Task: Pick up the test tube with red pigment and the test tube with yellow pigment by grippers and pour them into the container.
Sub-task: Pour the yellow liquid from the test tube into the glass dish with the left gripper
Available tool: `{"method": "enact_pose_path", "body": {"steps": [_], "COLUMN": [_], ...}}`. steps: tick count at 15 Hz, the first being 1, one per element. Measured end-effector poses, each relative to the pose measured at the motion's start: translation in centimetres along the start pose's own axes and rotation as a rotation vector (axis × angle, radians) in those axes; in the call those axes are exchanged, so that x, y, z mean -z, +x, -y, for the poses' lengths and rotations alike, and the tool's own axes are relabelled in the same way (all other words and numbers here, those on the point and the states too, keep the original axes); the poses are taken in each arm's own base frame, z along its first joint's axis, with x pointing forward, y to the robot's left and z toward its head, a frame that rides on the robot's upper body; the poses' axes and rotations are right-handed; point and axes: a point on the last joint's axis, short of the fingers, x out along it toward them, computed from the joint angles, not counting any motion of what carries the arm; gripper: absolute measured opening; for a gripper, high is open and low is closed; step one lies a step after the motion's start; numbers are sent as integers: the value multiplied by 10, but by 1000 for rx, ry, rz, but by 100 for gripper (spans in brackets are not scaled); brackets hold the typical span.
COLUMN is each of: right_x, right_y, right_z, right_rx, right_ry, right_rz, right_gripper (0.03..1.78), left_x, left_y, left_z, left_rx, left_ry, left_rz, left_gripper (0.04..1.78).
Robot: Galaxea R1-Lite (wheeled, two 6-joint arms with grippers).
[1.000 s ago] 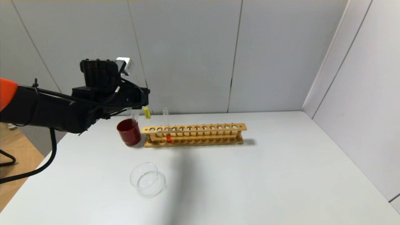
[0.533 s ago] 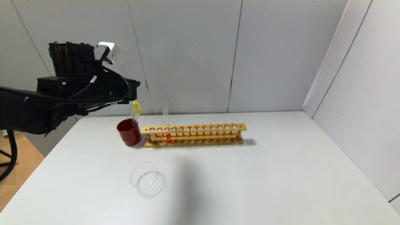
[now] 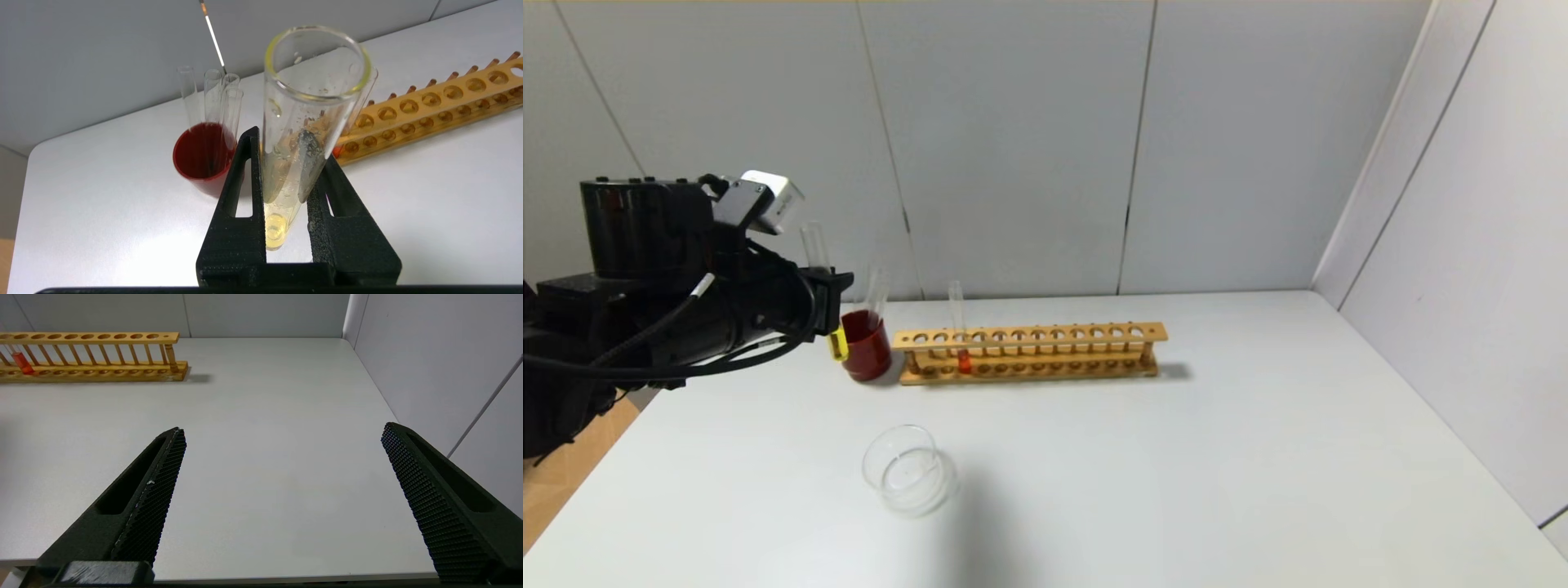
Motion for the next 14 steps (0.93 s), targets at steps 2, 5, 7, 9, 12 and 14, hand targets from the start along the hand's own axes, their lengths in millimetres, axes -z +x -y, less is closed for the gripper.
{"method": "enact_pose_path", "body": {"steps": [2,5,7,9,12,14], "right_x": [0,0,0,0,0,0], "right_y": [0,0,0,0,0,0], "right_z": [0,0,0,0,0,0], "right_rx": [0,0,-1,0,0,0], "right_ry": [0,0,0,0,0,0], "right_rz": [0,0,0,0,0,0], "right_gripper": [175,175,175,175,175,175], "left_x": [9,32,47,59,69,69], "left_y": [-7,-16,-24,-30,-37,-38], "left_z": [1,3,3,-5,-24,-32], "left_rx": [-4,0,39,96,117,163], "left_ry": [1,8,11,39,128,183], "left_rz": [29,50,39,20,9,23], "left_gripper": [33,33,33,33,33,33]}}
